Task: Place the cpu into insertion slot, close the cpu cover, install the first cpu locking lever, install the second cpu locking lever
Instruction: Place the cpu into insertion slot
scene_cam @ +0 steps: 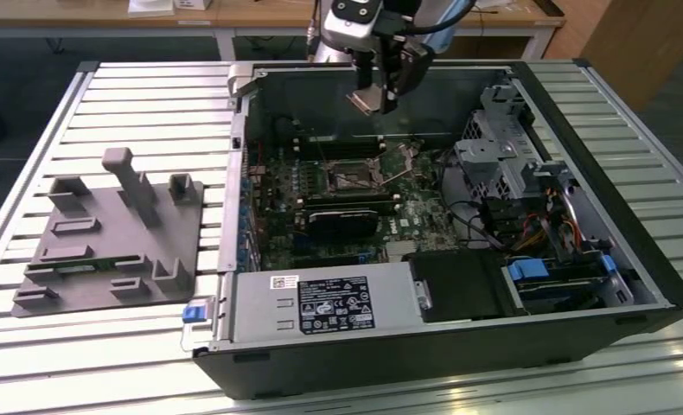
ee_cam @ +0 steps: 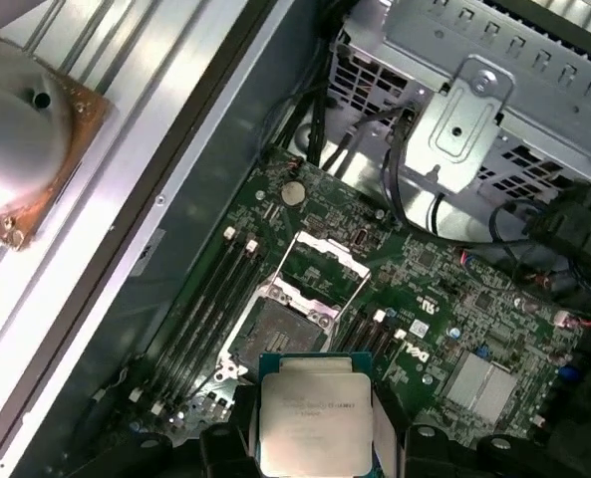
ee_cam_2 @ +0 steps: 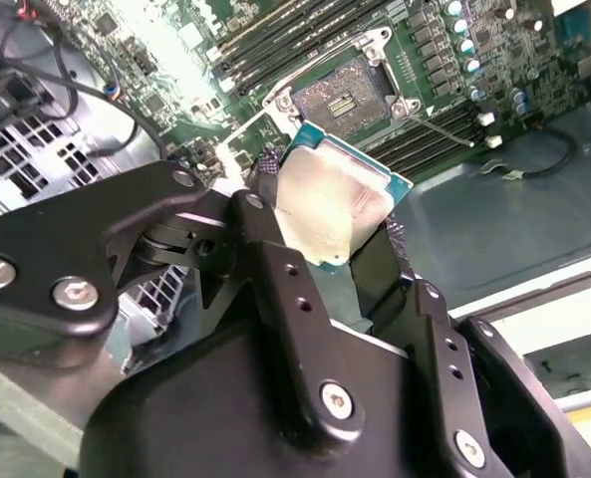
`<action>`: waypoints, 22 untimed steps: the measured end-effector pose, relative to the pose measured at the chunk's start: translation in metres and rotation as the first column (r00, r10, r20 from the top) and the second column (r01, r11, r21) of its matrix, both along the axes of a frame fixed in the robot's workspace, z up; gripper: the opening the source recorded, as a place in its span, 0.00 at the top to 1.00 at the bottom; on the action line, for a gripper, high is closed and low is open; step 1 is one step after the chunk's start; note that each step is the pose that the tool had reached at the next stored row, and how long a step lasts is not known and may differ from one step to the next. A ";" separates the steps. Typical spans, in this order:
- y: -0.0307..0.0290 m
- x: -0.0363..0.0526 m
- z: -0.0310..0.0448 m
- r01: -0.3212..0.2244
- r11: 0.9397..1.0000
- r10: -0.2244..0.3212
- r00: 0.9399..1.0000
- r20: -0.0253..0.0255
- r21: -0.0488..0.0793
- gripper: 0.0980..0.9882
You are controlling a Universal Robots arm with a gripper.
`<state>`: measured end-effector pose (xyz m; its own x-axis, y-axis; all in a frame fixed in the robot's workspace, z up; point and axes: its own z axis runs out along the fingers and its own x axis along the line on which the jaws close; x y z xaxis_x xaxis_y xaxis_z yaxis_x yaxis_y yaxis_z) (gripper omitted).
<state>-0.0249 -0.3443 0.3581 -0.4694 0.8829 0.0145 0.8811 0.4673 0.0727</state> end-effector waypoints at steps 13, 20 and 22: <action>0.0004 -0.0012 -0.0018 0.152 0.988 -0.152 0.988 0.000 0.000 0.50; 0.0005 -0.0014 -0.0036 0.250 0.968 -0.250 0.968 0.000 0.000 0.50; 0.0005 -0.0015 -0.0041 0.277 0.961 -0.277 0.961 0.000 0.000 0.50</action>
<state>-0.0264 -0.3438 0.3541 -0.2067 0.9783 0.0142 0.9760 0.2052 0.0726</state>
